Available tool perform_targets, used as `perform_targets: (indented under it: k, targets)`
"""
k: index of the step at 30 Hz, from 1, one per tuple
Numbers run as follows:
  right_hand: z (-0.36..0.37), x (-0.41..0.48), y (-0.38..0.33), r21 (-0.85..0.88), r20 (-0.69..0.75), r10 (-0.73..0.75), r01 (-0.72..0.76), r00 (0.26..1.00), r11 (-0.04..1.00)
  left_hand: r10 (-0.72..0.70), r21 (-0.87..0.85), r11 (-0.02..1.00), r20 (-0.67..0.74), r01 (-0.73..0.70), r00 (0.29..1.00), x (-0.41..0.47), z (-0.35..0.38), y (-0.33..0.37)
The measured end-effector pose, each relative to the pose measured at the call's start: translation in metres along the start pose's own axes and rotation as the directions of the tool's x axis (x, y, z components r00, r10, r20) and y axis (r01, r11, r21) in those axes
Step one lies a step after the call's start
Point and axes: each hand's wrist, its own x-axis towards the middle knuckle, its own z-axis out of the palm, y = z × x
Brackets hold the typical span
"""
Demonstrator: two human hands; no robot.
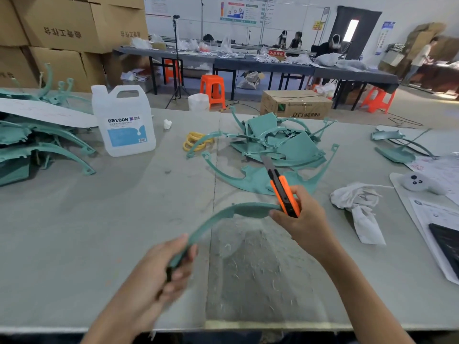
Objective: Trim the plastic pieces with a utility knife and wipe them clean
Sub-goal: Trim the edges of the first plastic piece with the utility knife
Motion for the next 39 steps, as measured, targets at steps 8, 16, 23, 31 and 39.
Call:
perform_targets:
  k: [8, 16, 23, 31, 39]
  targets:
    - [0.035, -0.050, -0.045, 0.404, -0.157, 0.171, -0.095, 0.973, 0.910, 0.314, 0.392, 0.896, -0.229, -0.208, 0.921, 0.030, 0.025, 0.003]
    - [0.060, -0.101, -0.068, 0.587, 0.076, 0.205, -0.210, 0.976, 0.782, 0.648, 0.917, 0.354, -0.101, -0.181, 0.755, 0.060, 0.031, -0.030]
    - [0.046, -0.102, -0.073, 0.544, 0.247, 0.105, -0.227, 0.963, 0.808, 0.570, 0.908, 0.278, 0.108, -0.315, 0.814, 0.068, 0.021, -0.020]
    - [0.033, -0.099, -0.045, 0.343, 0.269, 0.031, -0.126, 0.963, 0.931, 0.319, 0.590, 0.782, -0.100, -0.202, 0.942, 0.060, 0.019, -0.019]
    - [0.025, -0.097, -0.038, 0.161, 0.448, -0.066, -0.008, 0.892, 0.987, 0.168, 0.489, 0.872, -0.250, -0.026, 0.954, 0.076, 0.025, -0.013]
